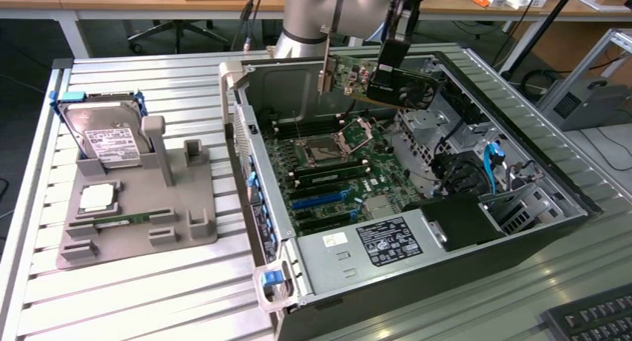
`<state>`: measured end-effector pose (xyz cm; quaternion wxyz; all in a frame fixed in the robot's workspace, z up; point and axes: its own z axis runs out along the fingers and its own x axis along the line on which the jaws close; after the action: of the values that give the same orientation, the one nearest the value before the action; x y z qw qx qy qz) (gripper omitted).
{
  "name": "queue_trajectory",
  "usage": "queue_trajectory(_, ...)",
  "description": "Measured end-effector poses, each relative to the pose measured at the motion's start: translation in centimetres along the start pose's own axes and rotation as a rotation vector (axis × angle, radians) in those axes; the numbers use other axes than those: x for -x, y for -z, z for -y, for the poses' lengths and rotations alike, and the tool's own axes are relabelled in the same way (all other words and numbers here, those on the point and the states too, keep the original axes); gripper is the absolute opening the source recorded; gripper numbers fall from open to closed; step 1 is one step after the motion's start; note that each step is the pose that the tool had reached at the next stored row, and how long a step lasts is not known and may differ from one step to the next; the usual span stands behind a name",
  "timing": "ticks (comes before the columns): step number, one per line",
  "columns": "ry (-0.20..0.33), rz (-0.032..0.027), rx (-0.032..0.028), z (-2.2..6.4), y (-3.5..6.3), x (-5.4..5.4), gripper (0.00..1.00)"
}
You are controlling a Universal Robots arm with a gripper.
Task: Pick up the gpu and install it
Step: 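Insert the gpu into the slot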
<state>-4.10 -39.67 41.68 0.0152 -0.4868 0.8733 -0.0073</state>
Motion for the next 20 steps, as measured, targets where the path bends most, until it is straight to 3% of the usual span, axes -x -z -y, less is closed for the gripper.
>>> queue_trajectory(20, 0.036, 0.001, 0.0007, 0.01, 0.0, -0.02, 0.27)
